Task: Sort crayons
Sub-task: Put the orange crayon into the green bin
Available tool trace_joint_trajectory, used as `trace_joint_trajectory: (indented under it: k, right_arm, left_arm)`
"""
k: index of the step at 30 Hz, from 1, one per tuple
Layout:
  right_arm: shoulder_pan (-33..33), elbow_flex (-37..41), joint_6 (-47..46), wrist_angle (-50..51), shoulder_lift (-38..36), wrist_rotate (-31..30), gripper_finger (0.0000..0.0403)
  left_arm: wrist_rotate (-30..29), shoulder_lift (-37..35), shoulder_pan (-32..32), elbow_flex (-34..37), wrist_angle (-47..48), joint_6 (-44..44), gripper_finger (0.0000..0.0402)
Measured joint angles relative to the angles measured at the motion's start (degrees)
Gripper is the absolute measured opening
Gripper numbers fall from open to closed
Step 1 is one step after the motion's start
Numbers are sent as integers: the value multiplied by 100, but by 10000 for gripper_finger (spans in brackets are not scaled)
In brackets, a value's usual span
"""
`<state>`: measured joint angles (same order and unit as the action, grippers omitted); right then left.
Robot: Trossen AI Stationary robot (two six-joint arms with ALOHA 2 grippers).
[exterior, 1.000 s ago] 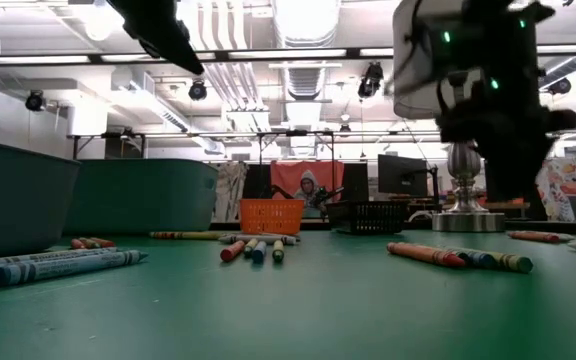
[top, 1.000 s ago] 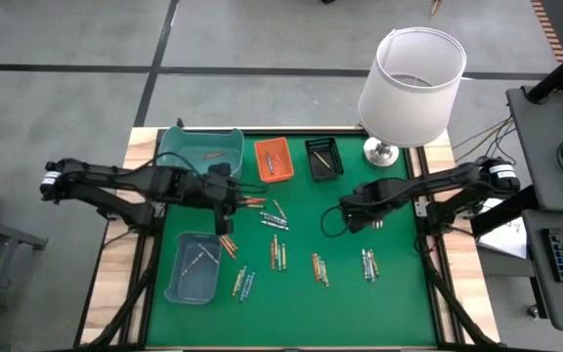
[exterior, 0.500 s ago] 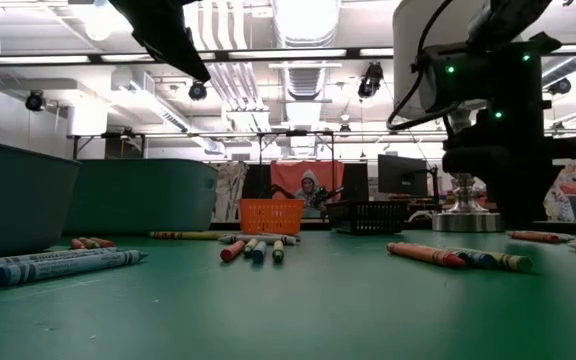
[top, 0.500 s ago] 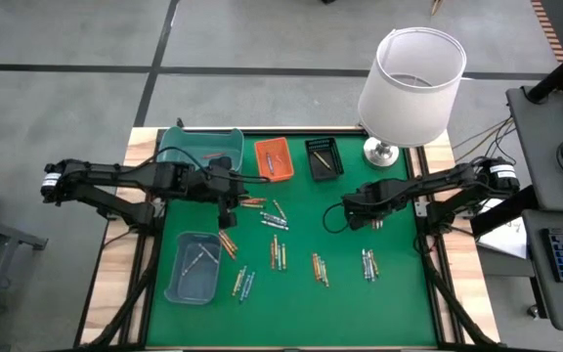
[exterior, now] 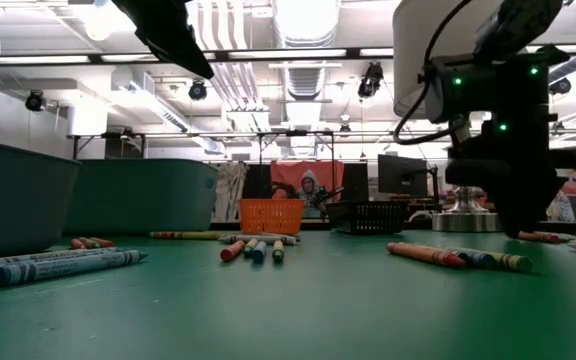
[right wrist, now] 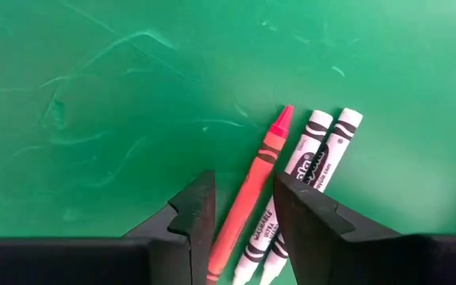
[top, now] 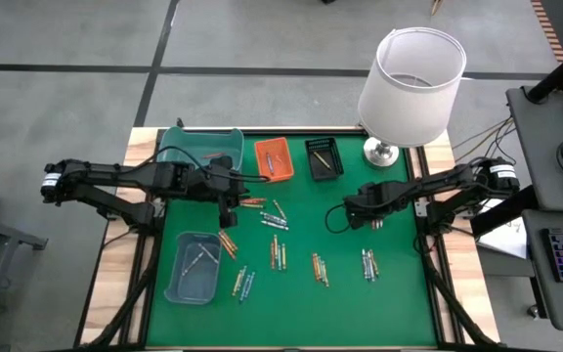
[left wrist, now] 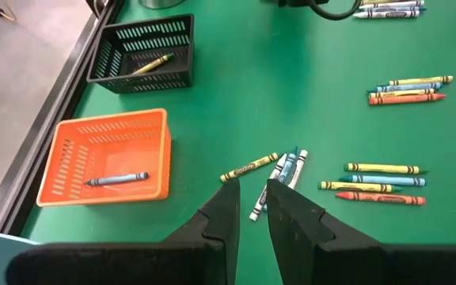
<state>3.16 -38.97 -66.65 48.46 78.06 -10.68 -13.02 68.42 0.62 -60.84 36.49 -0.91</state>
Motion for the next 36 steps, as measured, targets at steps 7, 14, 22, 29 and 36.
trace_joint_trajectory:
  k: [7,14,22,29,36]
  right_arm:
    - [-2,173,15,-366,-8,-7,118]
    - [-2,209,64,-536,-11,-7,91]
    - [-4,216,80,-749,-7,-131,36]
    - [-2,216,87,-851,-7,-184,12]
    - [-108,63,357,-1414,-37,-231,10]
  left_arm:
    - [0,0,0,0,-9,1,47]
    - [0,-2,0,0,-64,1,47]
    - [0,-2,0,0,-107,1,47]
    - [230,-9,2,226,-810,-52,47]
    - [1209,-9,7,1176,-2806,-66,47]
